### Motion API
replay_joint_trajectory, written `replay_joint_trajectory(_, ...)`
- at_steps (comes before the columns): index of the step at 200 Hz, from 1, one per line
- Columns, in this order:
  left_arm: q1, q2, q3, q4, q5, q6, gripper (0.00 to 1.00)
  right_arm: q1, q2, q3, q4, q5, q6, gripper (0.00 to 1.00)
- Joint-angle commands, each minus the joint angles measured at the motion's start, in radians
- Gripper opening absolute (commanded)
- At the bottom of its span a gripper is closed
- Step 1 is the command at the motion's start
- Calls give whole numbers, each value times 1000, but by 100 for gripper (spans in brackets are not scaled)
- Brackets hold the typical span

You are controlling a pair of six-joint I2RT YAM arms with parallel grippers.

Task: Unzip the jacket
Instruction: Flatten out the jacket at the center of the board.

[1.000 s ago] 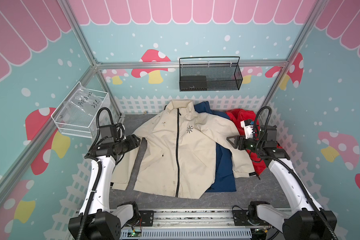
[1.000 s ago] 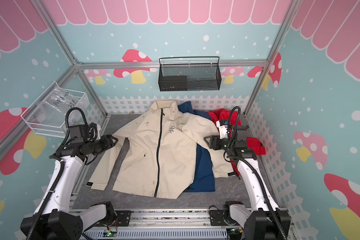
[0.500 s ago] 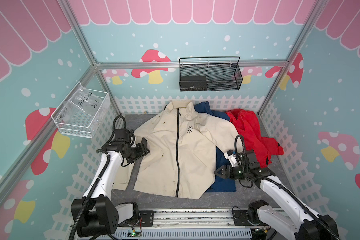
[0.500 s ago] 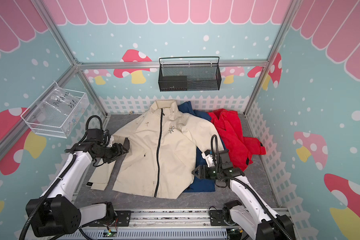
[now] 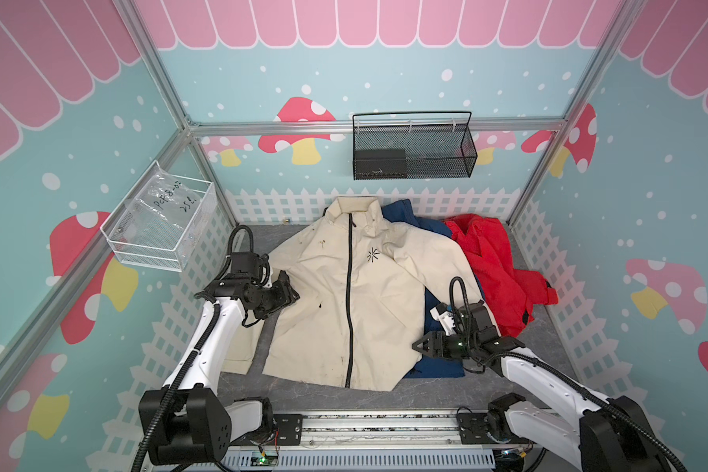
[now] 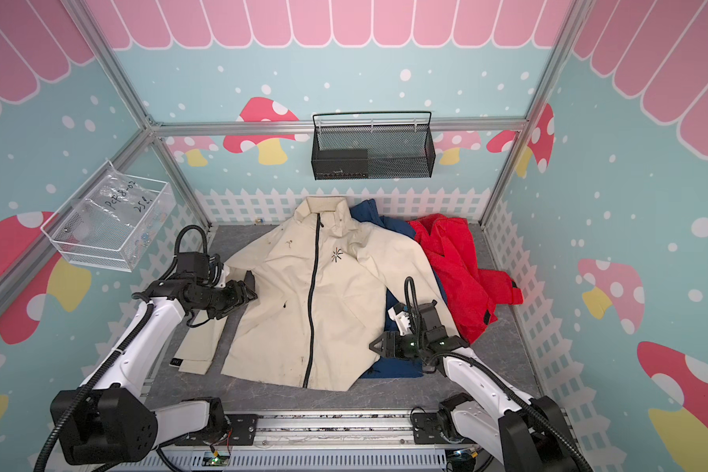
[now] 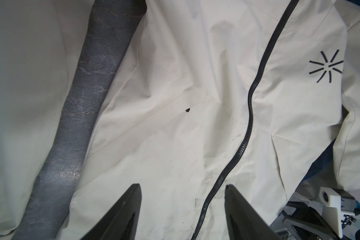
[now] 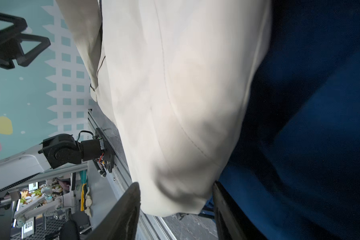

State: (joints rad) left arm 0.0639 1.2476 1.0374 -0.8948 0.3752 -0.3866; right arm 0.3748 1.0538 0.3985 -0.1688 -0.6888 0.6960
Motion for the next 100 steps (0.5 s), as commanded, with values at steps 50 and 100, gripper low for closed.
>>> replay_joint_trajectory(50,-21,1,16,65,34,-39,67,16,-164,97,-319,244,-4,0)
replay_joint_trajectory(100,-94,92,152,65,19,-18,65,16,-123,186,-599,306,-111,0)
